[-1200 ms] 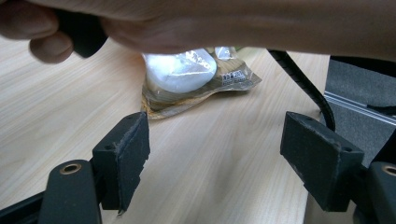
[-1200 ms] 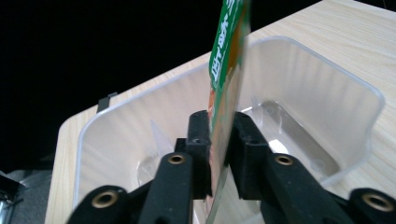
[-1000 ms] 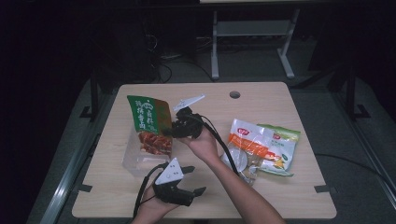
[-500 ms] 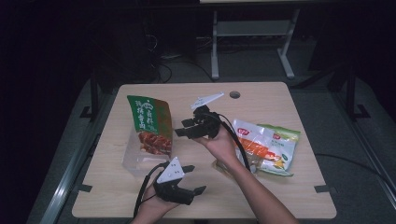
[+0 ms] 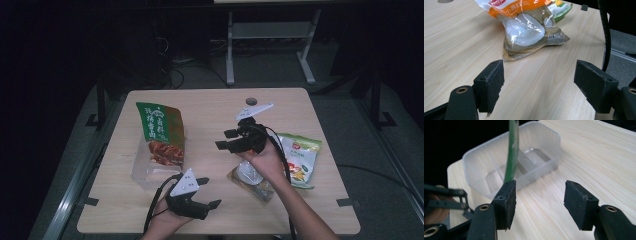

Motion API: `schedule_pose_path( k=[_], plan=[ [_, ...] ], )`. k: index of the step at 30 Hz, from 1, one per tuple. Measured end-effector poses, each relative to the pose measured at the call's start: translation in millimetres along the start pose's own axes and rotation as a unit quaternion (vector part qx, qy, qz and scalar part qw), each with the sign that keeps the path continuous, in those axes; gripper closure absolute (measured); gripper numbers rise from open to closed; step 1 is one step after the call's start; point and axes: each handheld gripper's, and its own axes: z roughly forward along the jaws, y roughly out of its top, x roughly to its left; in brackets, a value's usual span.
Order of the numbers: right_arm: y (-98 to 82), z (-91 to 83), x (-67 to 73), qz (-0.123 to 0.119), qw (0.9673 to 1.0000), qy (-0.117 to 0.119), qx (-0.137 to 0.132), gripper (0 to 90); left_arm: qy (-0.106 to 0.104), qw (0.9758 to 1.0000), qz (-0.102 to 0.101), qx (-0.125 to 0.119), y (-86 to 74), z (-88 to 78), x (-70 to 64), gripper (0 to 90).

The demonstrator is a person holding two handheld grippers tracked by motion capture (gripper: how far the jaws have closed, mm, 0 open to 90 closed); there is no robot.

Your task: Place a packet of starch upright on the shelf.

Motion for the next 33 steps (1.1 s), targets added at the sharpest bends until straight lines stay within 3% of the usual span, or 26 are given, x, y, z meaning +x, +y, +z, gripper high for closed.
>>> schedule_pose_path(
  k=[17, 33],
  plan=[
    [-57.0, -57.7, -28.7, 0.049, 0.9966, -0.063, 0.020, 40.1, -0.001, 1.0000, -0.004, 0.002, -0.4, 2.7, -1.4, 23.7],
    [-103.3, -90.6, -48.1, 0.089, 0.9910, -0.097, 0.021, 39.4, -0.003, 1.0000, -0.009, 0.003, -0.6, 6.0, -2.4, 23.9]
  ],
)
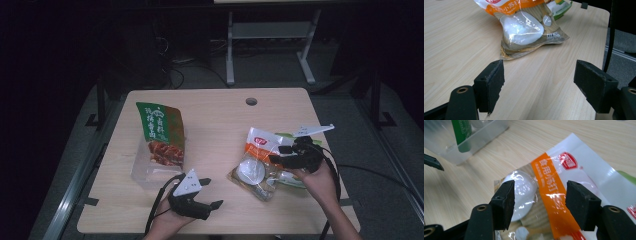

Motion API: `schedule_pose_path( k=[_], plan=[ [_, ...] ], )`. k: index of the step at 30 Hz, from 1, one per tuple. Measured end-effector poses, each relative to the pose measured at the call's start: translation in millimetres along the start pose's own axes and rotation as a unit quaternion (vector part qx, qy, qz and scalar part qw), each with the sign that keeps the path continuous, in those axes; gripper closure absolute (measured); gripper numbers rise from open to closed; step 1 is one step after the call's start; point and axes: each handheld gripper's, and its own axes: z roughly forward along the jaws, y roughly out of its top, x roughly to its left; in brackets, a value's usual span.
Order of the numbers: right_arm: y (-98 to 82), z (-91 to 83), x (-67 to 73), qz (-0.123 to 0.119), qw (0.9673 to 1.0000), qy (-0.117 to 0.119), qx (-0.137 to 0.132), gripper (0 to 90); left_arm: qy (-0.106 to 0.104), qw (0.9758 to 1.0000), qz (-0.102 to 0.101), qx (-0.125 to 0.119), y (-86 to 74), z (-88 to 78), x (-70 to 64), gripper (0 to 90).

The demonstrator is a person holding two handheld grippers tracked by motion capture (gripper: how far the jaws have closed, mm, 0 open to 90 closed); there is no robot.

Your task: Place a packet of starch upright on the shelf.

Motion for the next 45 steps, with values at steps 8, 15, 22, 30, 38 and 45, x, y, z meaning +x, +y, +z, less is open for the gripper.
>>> schedule_pose_path(
  k=[8, 15, 22, 30, 38, 45],
  plan=[
    [-14.1, -7.6, -10.4, 0.017, 0.9997, -0.017, 0.001, 39.3, 0.000, 1.0000, -0.001, -0.001, -0.2, 0.7, 0.5, 23.9],
    [-30.4, -10.7, -28.3, 0.043, 0.9982, -0.042, 0.008, 37.7, 0.000, 1.0000, 0.002, 0.002, 0.0, 1.3, 0.3, 23.8],
    [-35.7, -0.9, -40.5, 0.064, 0.9972, -0.036, 0.010, 38.5, -0.002, 1.0000, 0.002, 0.002, 0.1, 2.3, 0.6, 23.8],
    [-30.3, 17.3, -44.4, 0.072, 0.9973, -0.008, 0.008, 44.5, -0.002, 1.0000, 0.001, 0.003, 0.0, 2.2, 1.1, 23.8],
    [-20.5, 31.4, -38.5, 0.073, 0.9973, 0.010, 0.008, 62.3, -0.003, 1.0000, -0.007, 0.001, 0.1, 4.4, 1.6, 24.0],
    [-17.5, 32.5, -38.0, 0.069, 0.9972, 0.029, 0.002, 82.1, -0.004, 0.9999, -0.012, -0.001, 0.2, 5.7, 2.8, 24.2]
  ],
)
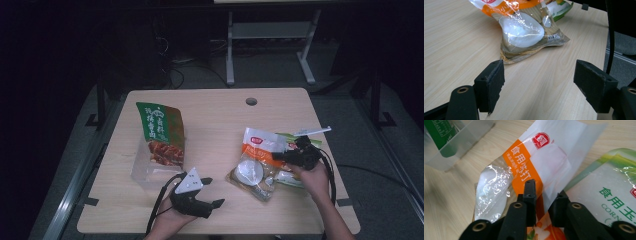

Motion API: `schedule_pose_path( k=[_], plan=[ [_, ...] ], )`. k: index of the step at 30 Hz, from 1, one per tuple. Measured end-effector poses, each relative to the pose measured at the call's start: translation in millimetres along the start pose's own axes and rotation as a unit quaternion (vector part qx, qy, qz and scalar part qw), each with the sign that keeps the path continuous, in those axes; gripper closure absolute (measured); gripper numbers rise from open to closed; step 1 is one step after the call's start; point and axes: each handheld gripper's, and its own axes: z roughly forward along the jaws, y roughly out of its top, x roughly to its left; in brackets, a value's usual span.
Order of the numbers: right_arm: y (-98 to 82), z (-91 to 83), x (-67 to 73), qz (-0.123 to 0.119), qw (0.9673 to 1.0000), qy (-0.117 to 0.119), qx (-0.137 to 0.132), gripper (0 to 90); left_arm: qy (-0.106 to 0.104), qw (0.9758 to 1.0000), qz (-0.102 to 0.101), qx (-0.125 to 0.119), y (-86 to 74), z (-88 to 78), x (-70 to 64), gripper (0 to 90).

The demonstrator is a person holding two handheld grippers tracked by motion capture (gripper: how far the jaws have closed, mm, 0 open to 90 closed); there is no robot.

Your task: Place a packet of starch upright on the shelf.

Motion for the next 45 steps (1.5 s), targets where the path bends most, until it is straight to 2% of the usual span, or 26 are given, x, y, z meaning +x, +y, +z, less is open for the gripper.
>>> schedule_pose_path(
  k=[5, 10, 11, 13, 15, 19, 21, 22, 27, 32, 33, 34, 35, 36, 37, 38, 39, 41, 45],
  plan=[
    [1.5, -2.4, 4.0, -0.008, 0.9999, 0.008, -0.001, 88.7, -0.001, 1.0000, 0.000, 0.002, 0.4, 1.0, 0.6, 24.3],
    [4.9, -8.0, 11.5, -0.021, 0.9995, 0.020, -0.010, 89.4, -0.003, 1.0000, -0.001, 0.000, 1.3, 2.3, 1.9, 24.4],
    [6.3, -10.6, 16.6, -0.029, 0.9992, 0.024, -0.014, 89.5, -0.011, 0.9999, -0.009, -0.003, 2.1, 2.3, 2.1, 24.4],
    [7.2, -12.6, 20.5, -0.034, 0.9990, 0.025, -0.015, 89.5, -0.015, 0.9998, -0.012, -0.006, 2.9, 2.2, 1.4, 24.4],
    [9.0, -17.2, 31.2, -0.050, 0.9981, 0.028, -0.020, 89.5, -0.018, 0.9998, -0.009, -0.008, 7.0, 2.7, -0.4, 24.4],
    [10.6, -21.6, 40.8, -0.067, 0.9970, 0.032, -0.024, 89.5, -0.021, 0.9997, -0.012, -0.008, 10.4, 5.4, 0.3, 24.4],
    [12.2, -25.7, 50.3, -0.088, 0.9950, 0.037, -0.029, 89.5, -0.021, 0.9997, -0.011, -0.005, 13.5, 8.4, 1.3, 24.5],
    [12.2, -25.7, 50.3, -0.088, 0.9950, 0.037, -0.029, 89.5, -0.021, 0.9997, -0.011, -0.005, 13.5, 8.4, 1.3, 24.5],
    [13.3, -31.0, 67.4, -0.124, 0.9904, 0.050, -0.035, 89.6, -0.021, 0.9997, -0.014, -0.005, 20.3, 15.7, 5.0, 24.9],
    [11.6, -34.4, 75.6, -0.145, 0.9871, 0.058, -0.035, 89.6, -0.021, 0.9995, -0.023, -0.008, 26.4, 25.4, 8.9, 25.8],
    [10.2, -35.9, 78.8, -0.159, 0.9846, 0.062, -0.036, 89.6, -0.019, 0.9996, -0.023, -0.006, 29.0, 30.1, 9.1, 26.2],
    [10.2, -35.9, 78.8, -0.159, 0.9846, 0.062, -0.036, 89.6, -0.019, 0.9996, -0.023, -0.006, 29.0, 30.1, 9.1, 26.5],
    [8.5, -37.4, 81.0, -0.171, 0.9824, 0.066, -0.036, 89.6, -0.014, 0.9997, -0.019, -0.001, 30.8, 34.6, 10.4, 27.1],
    [8.5, -37.4, 81.0, -0.171, 0.9824, 0.066, -0.036, 89.6, -0.014, 0.9997, -0.019, -0.001, 30.8, 34.6, 10.4, 27.4],
    [6.8, -38.3, 82.0, -0.183, 0.9796, 0.074, -0.041, 89.6, -0.012, 0.9997, -0.019, 0.001, 31.3, 36.3, 11.5, 27.5],
    [6.8, -38.3, 82.0, -0.183, 0.9796, 0.074, -0.041, 89.6, -0.012, 0.9996, -0.024, 0.001, 31.7, 38.9, 13.3, 27.5],
    [5.4, -39.1, 82.0, -0.193, 0.9774, 0.077, -0.042, 89.6, -0.013, 0.9994, -0.033, 0.000, 31.8, 41.9, 15.4, 28.3],
    [4.8, -39.5, 81.8, -0.193, 0.9771, 0.079, -0.042, 89.6, -0.009, 0.9993, -0.035, 0.004, 32.4, 45.6, 19.2, 29.0],
    [1.8, -40.7, 79.9, -0.196, 0.9758, 0.087, -0.041, 89.6, -0.021, 0.9984, -0.053, 0.006, 34.6, 56.4, 23.8, 34.3]
  ],
)
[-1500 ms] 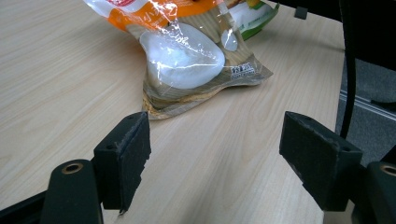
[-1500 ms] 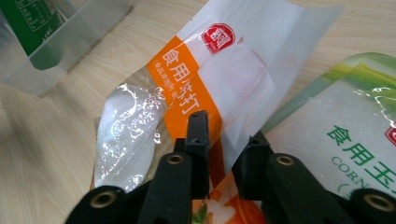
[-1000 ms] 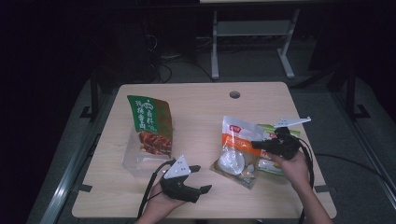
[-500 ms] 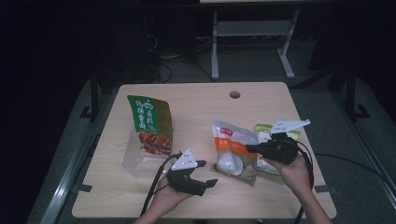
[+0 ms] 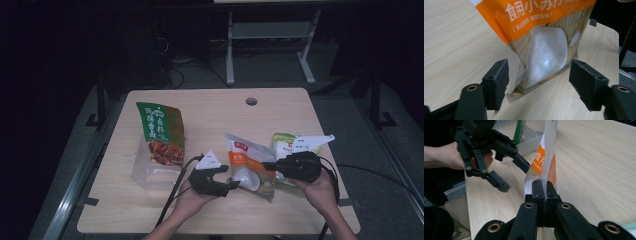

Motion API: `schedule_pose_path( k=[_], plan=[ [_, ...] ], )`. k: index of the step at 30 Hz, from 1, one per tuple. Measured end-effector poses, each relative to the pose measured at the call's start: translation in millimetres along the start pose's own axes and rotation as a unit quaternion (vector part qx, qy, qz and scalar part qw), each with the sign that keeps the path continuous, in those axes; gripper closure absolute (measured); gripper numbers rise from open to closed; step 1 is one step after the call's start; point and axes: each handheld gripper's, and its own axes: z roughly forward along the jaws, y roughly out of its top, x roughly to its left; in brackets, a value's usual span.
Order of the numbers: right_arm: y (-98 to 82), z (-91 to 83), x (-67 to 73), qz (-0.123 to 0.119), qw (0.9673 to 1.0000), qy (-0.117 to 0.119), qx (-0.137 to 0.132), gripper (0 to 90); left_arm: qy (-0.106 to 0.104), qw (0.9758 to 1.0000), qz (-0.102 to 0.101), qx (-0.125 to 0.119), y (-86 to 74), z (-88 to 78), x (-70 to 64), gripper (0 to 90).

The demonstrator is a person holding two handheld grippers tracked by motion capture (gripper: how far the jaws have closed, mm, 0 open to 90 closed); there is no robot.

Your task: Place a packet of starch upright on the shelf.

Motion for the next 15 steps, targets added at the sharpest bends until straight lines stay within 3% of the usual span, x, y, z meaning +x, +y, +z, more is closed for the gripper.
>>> schedule_pose_path(
  k=[3, 5, 6, 9, 12, 15],
  plan=[
    [-1.8, 0.1, -0.9, -0.003, 1.0000, 0.007, -0.002, 89.6, -0.022, 0.9997, -0.005, 0.004, 1.8, 10.2, 2.6, 48.3],
    [-2.1, 0.2, -1.0, -0.003, 1.0000, 0.008, -0.002, 89.5, -0.021, 0.9998, -0.003, 0.007, 2.0, 12.7, 2.7, 57.7],
    [-2.6, 0.2, -1.0, -0.001, 1.0000, 0.007, -0.001, 89.5, -0.019, 0.9997, -0.012, 0.003, 1.6, 14.8, 2.2, 57.7],
    [-4.3, 1.4, -1.9, -0.002, 1.0000, 0.004, 0.004, 89.5, -0.015, 0.9998, -0.014, -0.003, 0.8, 15.3, 4.9, 77.5],
    [-6.6, 0.8, -3.3, 0.002, 1.0000, 0.004, 0.004, 89.4, -0.013, 0.9997, -0.020, -0.007, 0.3, 14.8, 4.3, 83.8],
    [-8.5, 2.6, -3.8, 0.007, 0.9999, 0.008, 0.005, 88.8, -0.001, 0.9999, -0.009, -0.012, 0.3, 14.8, 0.2, 87.5]
  ],
)
